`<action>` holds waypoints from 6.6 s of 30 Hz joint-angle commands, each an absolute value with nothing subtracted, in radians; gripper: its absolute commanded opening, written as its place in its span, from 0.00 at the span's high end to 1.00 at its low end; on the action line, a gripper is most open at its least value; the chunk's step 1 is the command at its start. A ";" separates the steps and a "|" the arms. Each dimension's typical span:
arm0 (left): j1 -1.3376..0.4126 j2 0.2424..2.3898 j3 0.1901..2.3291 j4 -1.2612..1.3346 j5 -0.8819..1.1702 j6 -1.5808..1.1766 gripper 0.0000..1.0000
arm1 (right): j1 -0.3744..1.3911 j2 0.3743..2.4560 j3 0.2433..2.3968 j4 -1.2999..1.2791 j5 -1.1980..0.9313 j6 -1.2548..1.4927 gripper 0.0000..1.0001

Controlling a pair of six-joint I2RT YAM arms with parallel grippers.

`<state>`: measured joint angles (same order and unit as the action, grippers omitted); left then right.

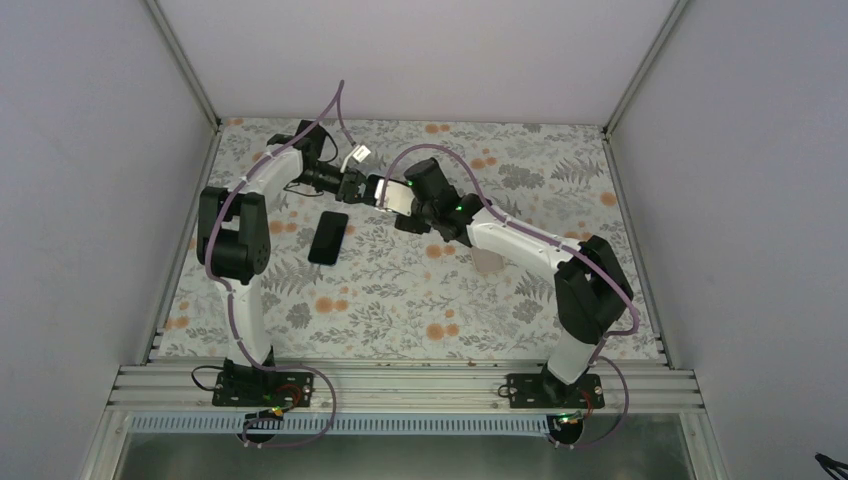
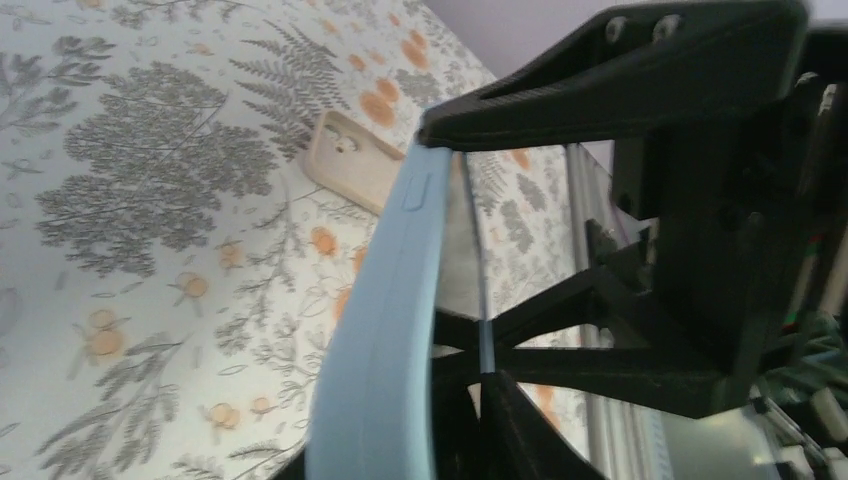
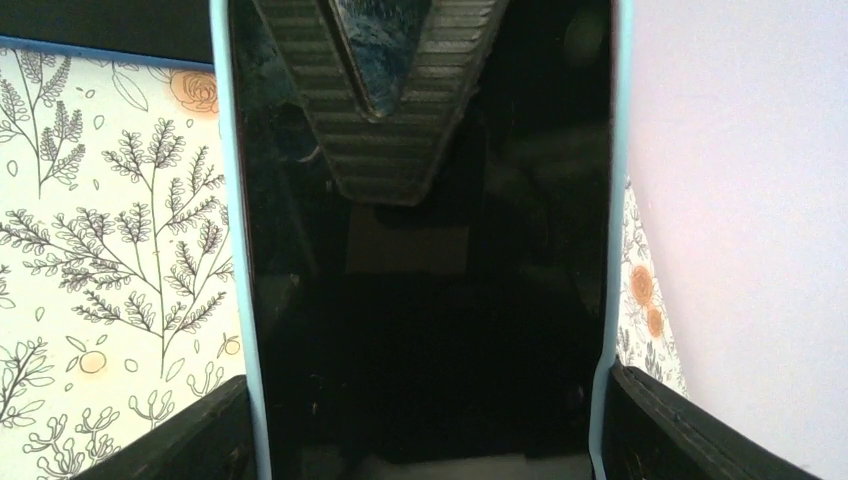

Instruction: Take the phone out of the phone case

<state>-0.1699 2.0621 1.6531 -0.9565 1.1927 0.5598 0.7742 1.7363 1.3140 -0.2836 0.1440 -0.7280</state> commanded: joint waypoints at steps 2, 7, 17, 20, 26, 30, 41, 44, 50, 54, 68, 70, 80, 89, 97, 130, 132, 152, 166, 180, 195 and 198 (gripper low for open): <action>-0.175 2.060 1.687 -1.016 1.272 0.643 0.91 | 0.803 1.715 1.357 -0.224 0.138 -0.714 0.21; -0.175 2.075 1.795 -1.167 1.267 0.813 0.98 | 0.776 1.686 1.396 -0.384 0.068 -0.719 0.00; -0.314 1.719 1.647 -0.827 0.758 0.901 0.98 | 0.407 1.506 1.485 -0.870 -0.644 -0.960 0.00; -0.317 1.598 1.554 -0.765 0.833 1.021 0.98 | 0.369 1.508 1.479 -0.908 -0.682 -0.998 0.01; -0.339 1.446 1.371 -0.656 0.892 1.133 0.98 | 0.348 1.548 1.444 -0.913 -0.766 -1.042 0.05; -0.358 1.459 1.377 -0.712 0.888 1.159 0.98 | 0.342 1.577 1.461 -0.934 -0.831 -1.064 0.05; -0.397 1.484 1.392 -0.778 0.916 1.203 0.98 | 0.342 1.623 1.487 -0.915 -0.840 -1.063 0.08; -0.405 1.488 1.415 -0.852 0.965 1.253 0.98 | 0.336 1.632 1.488 -0.894 -0.817 -1.064 0.08; -0.427 1.498 1.453 -0.969 0.974 1.315 0.98 | 0.314 1.671 1.527 -0.903 -0.783 -1.089 0.09; -0.440 1.491 1.466 -1.029 0.970 1.354 0.98 | 0.290 1.708 1.550 -0.895 -0.749 -1.105 0.09; -0.503 1.510 1.538 -1.165 0.952 1.359 0.98 | 0.166 1.971 1.935 -0.918 -0.635 -1.078 0.08; -0.502 1.508 1.529 -1.115 0.921 1.336 0.98 | 0.160 2.025 2.041 -1.065 -0.656 -1.146 0.09; -0.478 1.547 1.513 -0.946 0.900 1.292 0.98 | 0.173 1.490 1.398 -0.904 -0.862 -1.125 0.07; -0.460 1.564 1.517 -0.917 0.923 1.287 0.98 | 0.345 1.287 1.131 -0.667 -0.807 -0.885 0.08; -0.459 1.559 1.511 -0.930 0.898 1.290 0.98 | 0.346 1.298 1.139 -0.643 -0.796 -0.882 0.09; -0.460 1.554 1.520 -0.924 0.866 1.282 0.98 | 0.317 1.335 1.154 -0.717 -0.782 -0.948 0.15; -0.460 1.555 1.524 -0.925 0.869 1.281 0.98 | 0.318 1.344 1.152 -0.711 -0.782 -0.946 0.15; -0.469 1.555 1.531 -0.977 0.854 1.310 0.98 | 0.315 1.365 1.173 -0.664 -0.726 -0.936 0.17; -0.519 1.560 1.538 -1.001 0.857 1.309 0.98 | 0.304 1.402 1.215 -0.596 -0.701 -0.889 0.21; -0.535 1.636 1.540 -1.003 1.085 1.268 0.98 | 0.335 1.407 1.318 -0.461 -0.674 -0.735 0.21; -0.523 1.716 1.686 -1.038 1.310 1.234 0.98 | 0.534 1.562 1.426 -0.567 -0.726 -0.778 0.20; -0.519 1.708 1.674 -0.953 1.287 1.172 0.98 | 0.572 1.618 1.453 -0.634 -0.829 -0.785 0.28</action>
